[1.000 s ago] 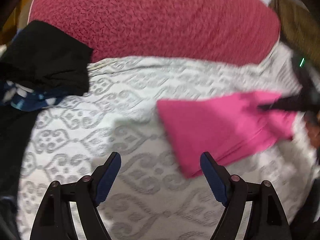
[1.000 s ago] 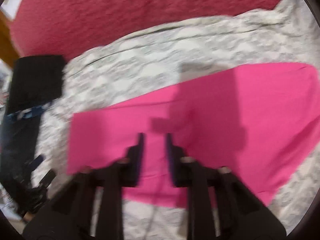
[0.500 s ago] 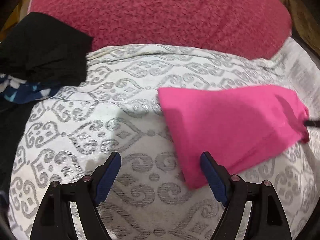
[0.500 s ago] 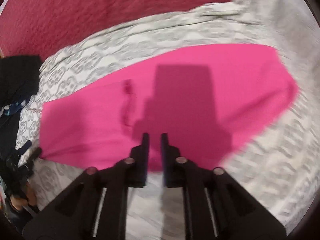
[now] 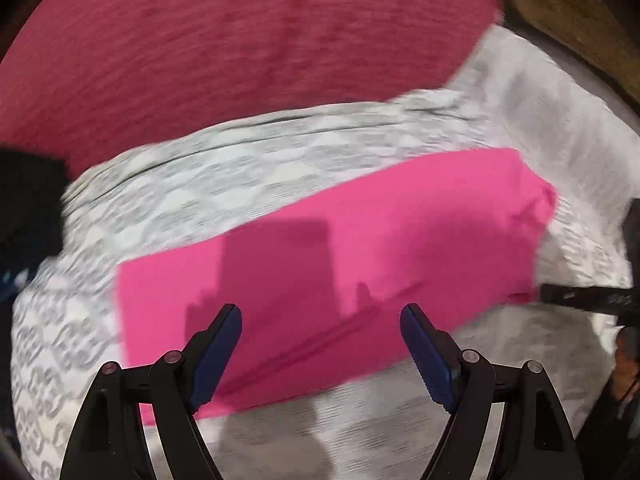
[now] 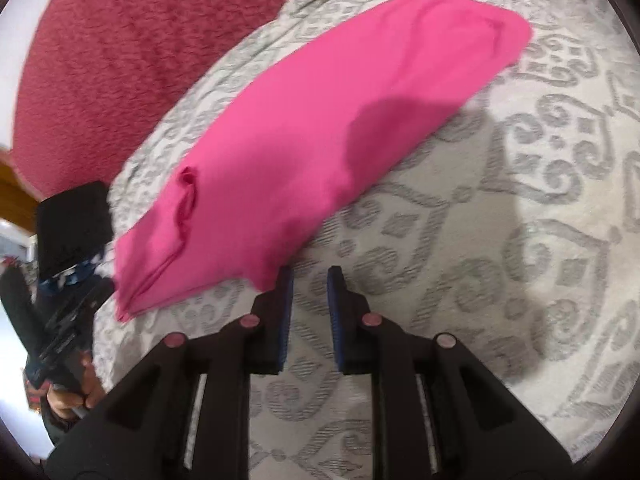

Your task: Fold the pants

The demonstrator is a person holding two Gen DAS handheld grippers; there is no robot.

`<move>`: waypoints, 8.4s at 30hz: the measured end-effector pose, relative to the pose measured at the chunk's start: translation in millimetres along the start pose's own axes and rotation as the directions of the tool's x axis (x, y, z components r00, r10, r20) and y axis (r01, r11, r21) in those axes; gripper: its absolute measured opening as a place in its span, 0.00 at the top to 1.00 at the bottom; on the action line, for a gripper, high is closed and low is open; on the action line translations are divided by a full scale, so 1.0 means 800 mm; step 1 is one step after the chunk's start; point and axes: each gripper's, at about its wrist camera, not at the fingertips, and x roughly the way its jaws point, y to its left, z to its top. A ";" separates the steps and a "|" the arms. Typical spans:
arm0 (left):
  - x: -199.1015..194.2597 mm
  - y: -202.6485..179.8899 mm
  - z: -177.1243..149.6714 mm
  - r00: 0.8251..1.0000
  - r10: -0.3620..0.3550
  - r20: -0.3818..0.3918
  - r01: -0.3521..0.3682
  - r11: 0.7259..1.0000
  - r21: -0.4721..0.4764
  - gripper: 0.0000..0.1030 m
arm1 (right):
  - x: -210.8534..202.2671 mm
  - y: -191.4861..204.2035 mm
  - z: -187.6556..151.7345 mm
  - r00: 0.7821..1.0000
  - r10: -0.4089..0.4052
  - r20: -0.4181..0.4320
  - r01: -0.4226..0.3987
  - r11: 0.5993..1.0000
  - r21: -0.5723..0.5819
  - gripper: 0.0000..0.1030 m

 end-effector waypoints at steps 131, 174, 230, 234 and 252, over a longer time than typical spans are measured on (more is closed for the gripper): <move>0.065 -0.042 0.034 0.975 -0.205 -0.081 0.202 0.978 -0.049 0.59 | 0.117 0.073 0.165 0.994 0.085 -0.073 -0.094 0.986 -0.135 0.75; 0.082 -0.052 0.050 0.973 -0.215 -0.085 0.194 0.959 -0.208 0.35 | -0.050 0.034 0.087 0.908 0.016 0.420 0.190 0.876 -0.443 0.90; 0.165 -0.228 0.105 0.987 0.047 -0.155 -0.028 0.992 0.123 0.29 | 0.058 -0.066 0.182 0.769 0.639 0.000 -0.625 0.753 0.205 0.35; 0.170 -0.232 0.105 0.986 0.085 -0.145 -0.067 0.990 0.128 0.67 | 0.054 -0.061 0.180 0.743 0.670 0.015 -0.654 0.720 0.229 0.35; 0.112 -0.077 0.115 0.955 -0.260 -0.145 0.195 0.913 -0.358 0.82 | -0.008 -0.016 0.112 0.996 -0.027 0.083 0.054 0.939 -0.341 0.35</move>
